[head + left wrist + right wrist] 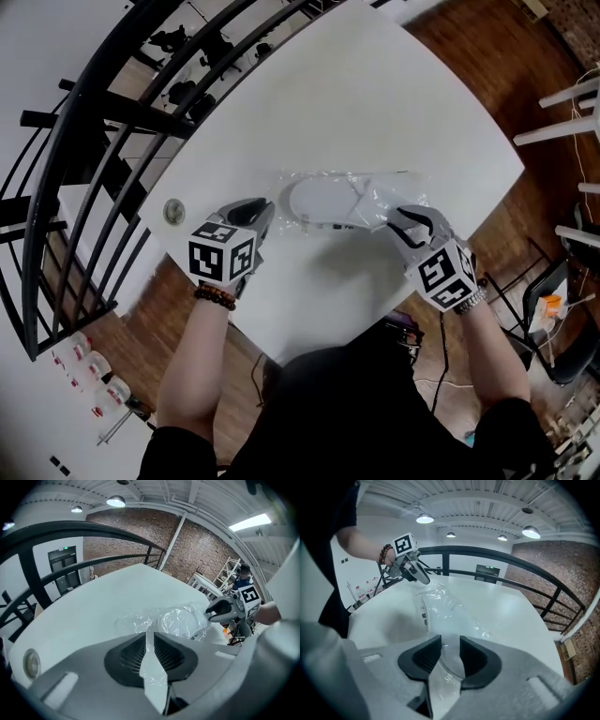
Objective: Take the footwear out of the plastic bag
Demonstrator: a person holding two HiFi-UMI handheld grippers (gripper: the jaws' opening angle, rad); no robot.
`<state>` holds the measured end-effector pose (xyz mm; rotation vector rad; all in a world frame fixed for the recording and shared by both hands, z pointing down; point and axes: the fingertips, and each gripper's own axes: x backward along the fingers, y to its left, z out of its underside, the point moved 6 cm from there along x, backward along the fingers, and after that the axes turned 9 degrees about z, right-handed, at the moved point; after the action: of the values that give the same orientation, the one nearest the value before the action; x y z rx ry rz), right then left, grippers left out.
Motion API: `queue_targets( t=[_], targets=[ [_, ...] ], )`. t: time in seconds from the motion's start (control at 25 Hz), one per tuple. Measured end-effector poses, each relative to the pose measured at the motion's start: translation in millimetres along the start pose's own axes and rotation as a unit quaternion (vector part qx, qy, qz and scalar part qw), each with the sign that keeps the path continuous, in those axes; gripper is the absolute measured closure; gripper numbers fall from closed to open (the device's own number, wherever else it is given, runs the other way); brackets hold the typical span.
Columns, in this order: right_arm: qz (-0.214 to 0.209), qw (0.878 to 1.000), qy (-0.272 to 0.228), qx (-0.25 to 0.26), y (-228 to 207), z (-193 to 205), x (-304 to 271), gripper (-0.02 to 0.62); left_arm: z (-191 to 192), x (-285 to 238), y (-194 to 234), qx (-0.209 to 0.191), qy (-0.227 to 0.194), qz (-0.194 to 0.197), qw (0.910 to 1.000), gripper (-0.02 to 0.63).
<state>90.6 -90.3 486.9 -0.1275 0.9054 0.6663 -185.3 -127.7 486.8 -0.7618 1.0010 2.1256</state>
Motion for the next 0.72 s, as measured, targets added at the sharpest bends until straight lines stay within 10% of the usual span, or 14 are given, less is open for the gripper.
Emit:
queue_targets(
  t=[0.72],
  targets=[
    [-0.066, 0.996, -0.032, 0.056, -7.3, 2.0, -4.0, 0.485, 36.8, -22.1, -11.7, 0.126, 0.046, 0.19, 0.9726, 0.446]
  ],
)
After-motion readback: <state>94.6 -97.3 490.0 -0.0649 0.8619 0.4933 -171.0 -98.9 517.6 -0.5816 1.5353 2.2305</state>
